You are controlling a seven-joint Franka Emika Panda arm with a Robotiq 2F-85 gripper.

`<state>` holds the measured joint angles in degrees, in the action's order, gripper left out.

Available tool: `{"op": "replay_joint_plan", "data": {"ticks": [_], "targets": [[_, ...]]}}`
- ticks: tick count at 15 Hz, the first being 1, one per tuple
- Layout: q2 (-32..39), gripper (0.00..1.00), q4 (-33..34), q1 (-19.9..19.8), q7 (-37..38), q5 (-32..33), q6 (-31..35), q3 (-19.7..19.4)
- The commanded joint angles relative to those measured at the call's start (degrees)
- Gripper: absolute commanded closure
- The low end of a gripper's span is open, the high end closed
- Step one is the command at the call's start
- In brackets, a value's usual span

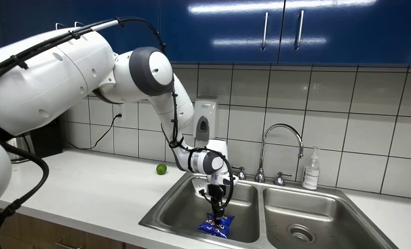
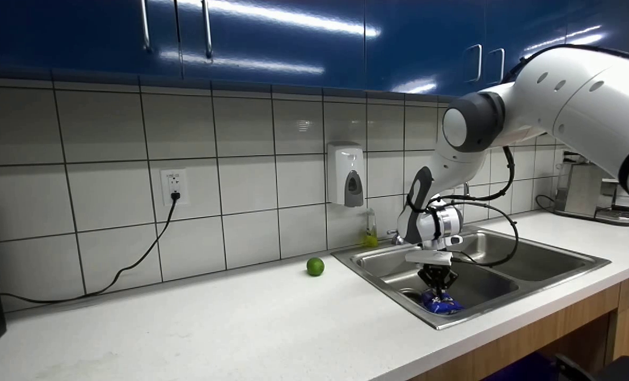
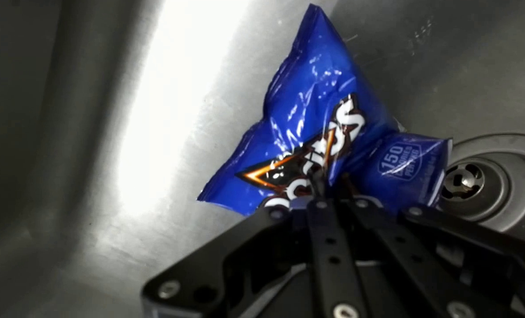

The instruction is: Put the blue snack packet in the left sink

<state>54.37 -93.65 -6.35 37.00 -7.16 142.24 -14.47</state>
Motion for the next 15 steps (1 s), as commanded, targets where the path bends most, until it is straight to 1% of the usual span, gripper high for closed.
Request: {"op": "replay_joint_plan", "data": {"ticks": [1,2,3,8,10,15], "targets": [[1.03,0.67,2.35,-0.91,-1.07,-1.01,-1.73,0.37],[0.76,0.58,2.05,-0.78,-1.08,-0.96,-1.53,0.34],[0.54,0.51,1.92,-0.7,-1.18,-0.89,-1.63,0.33],[-0.79,0.12,1.04,-0.06,-1.26,-0.52,-1.17,0.04],[-1.41,0.0,0.67,0.12,-1.28,-0.53,-0.94,0.05],[-3.38,0.0,-0.44,0.61,-1.39,-0.27,-0.25,-0.15]]}}
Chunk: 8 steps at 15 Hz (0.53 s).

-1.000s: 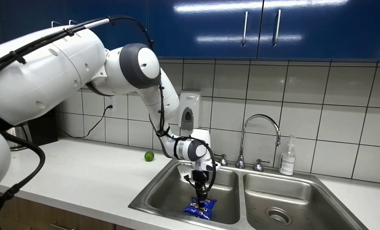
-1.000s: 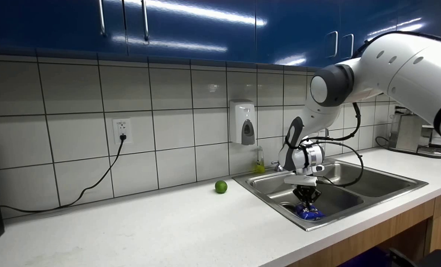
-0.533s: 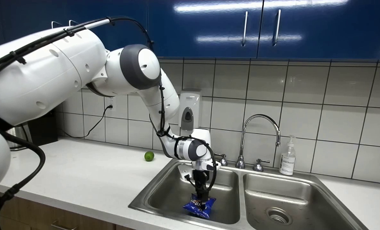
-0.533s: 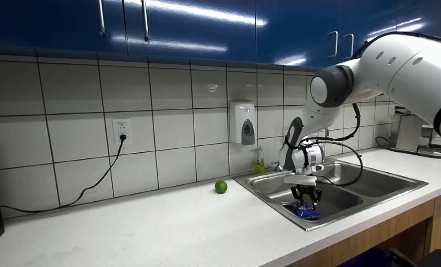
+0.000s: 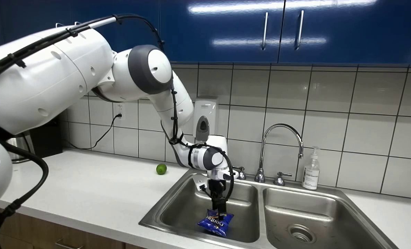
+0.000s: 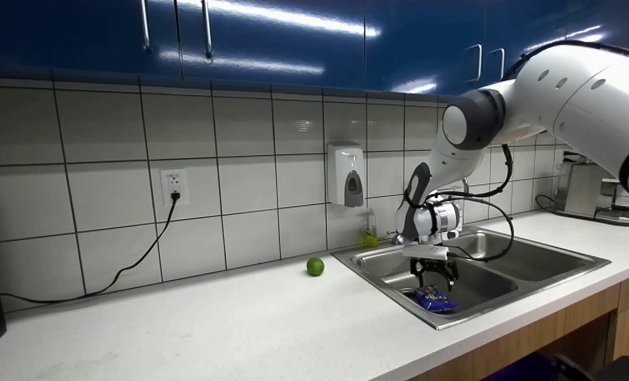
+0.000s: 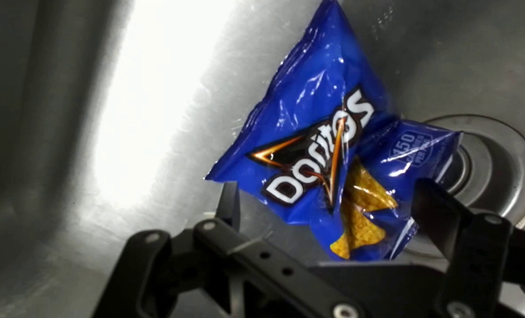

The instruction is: Put the blue snack packet in the left sink

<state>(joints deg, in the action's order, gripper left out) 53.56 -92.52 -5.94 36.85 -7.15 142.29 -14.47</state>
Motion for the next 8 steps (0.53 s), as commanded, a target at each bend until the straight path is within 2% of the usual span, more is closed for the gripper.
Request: {"op": "replay_joint_plan", "data": {"ticks": [1,4,8], "targets": [[-2.94,0.0,-1.68,0.27,-1.28,-0.19,-0.33,-0.2],[-4.56,0.0,-2.53,0.3,-2.11,0.08,-0.15,-0.08],[-7.48,0.0,-4.69,0.06,-7.98,0.99,-0.3,0.68]]}}
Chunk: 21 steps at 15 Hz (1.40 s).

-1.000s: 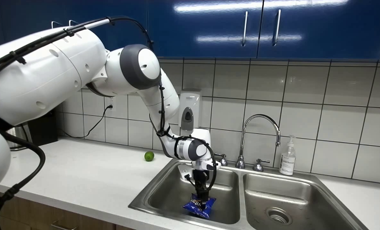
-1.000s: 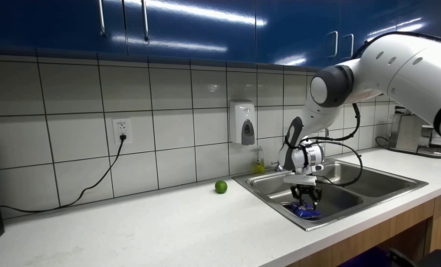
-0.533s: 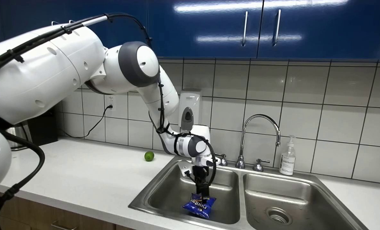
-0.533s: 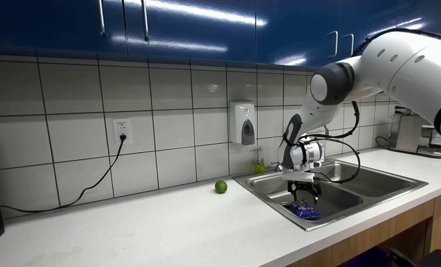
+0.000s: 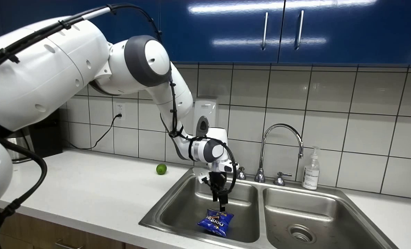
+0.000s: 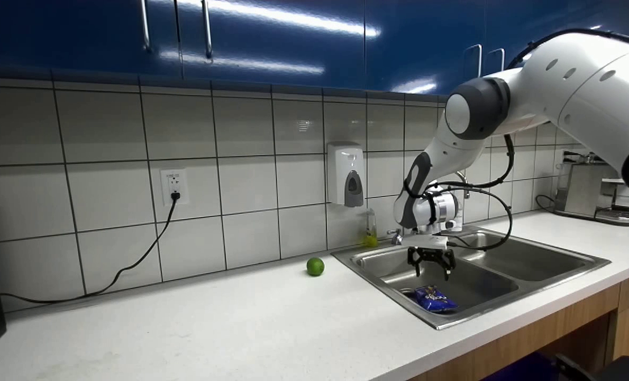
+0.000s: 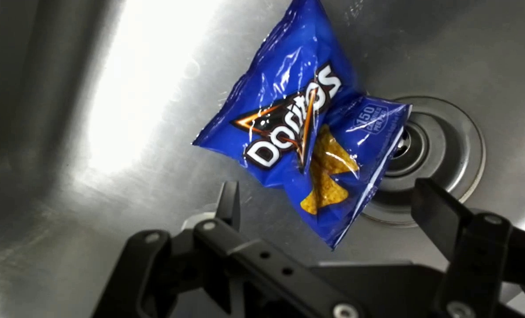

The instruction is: Put the blue snack packet in the left sink

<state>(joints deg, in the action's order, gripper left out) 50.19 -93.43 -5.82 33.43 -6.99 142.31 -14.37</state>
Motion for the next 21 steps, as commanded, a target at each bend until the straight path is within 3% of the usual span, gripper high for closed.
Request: {"op": "replay_joint_plan", "data": {"ticks": [1,7,21], "targets": [[-4.97,0.0,-4.74,-0.04,-6.79,1.12,0.19,0.79],[-10.83,0.0,-12.34,0.47,-17.91,3.62,1.84,1.7],[-32.59,0.0,-39.84,2.84,-18.7,13.1,8.16,-0.54]]}}
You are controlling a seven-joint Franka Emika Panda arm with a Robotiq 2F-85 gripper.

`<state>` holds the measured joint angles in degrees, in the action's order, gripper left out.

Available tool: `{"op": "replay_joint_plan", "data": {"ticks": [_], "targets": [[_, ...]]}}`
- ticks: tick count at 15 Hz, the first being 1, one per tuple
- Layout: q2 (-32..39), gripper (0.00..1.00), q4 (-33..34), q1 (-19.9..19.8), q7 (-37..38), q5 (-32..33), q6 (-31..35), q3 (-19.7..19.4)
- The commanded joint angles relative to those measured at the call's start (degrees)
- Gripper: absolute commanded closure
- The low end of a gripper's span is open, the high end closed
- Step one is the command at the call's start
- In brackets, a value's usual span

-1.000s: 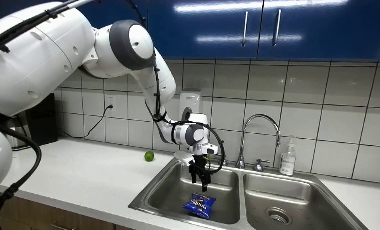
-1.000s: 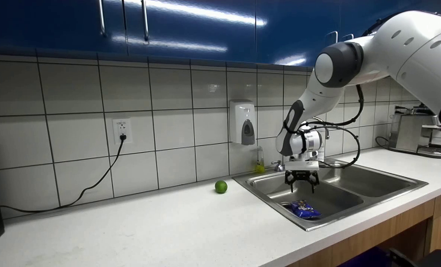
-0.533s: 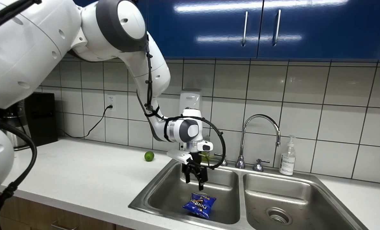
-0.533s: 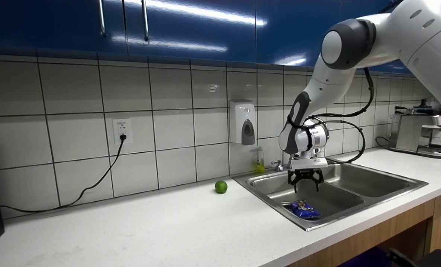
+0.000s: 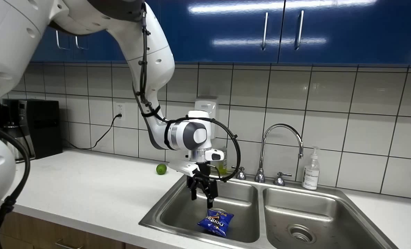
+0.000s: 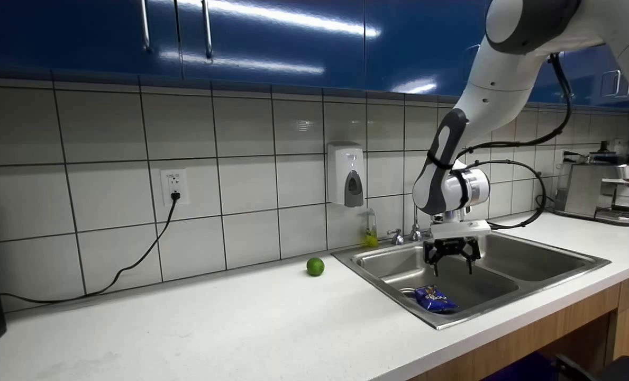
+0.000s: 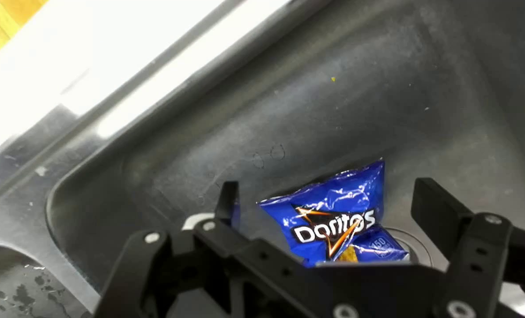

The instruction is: Put the blue snack packet in the left sink

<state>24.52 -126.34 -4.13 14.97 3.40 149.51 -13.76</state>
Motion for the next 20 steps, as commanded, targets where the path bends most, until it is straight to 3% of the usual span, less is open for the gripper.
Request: {"op": "replay_joint_plan", "data": {"ticks": [1,13,14,20], "targets": [[-8.69,0.0,-8.57,1.44,0.04,3.86,0.65,-1.4],[-25.21,0.0,-21.22,1.08,2.73,13.2,-3.06,1.83],[-21.18,0.0,-18.86,0.23,0.59,11.09,-1.01,2.13],[-23.31,0.0,-20.32,0.05,0.78,11.38,-1.7,2.85]]}}
